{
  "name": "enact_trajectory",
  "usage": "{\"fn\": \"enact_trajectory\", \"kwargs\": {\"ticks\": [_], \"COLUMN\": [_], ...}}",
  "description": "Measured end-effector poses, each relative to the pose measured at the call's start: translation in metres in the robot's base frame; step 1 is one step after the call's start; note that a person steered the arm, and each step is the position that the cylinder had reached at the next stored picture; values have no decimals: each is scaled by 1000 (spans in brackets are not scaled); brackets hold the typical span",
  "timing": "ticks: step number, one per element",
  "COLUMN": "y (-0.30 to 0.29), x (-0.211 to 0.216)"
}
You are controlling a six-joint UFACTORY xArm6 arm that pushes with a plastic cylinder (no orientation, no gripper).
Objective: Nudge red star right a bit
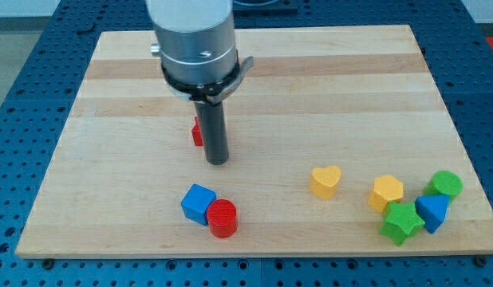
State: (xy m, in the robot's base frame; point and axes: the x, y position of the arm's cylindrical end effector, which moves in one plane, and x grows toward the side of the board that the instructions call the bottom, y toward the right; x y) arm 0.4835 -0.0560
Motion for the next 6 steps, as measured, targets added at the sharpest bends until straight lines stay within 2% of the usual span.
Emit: {"fn": "enact_trajectory", "kwargs": {"ticks": [1, 3, 4, 6], "y": [-20, -118, -132, -130], "x": [-31, -86, -111, -61]}}
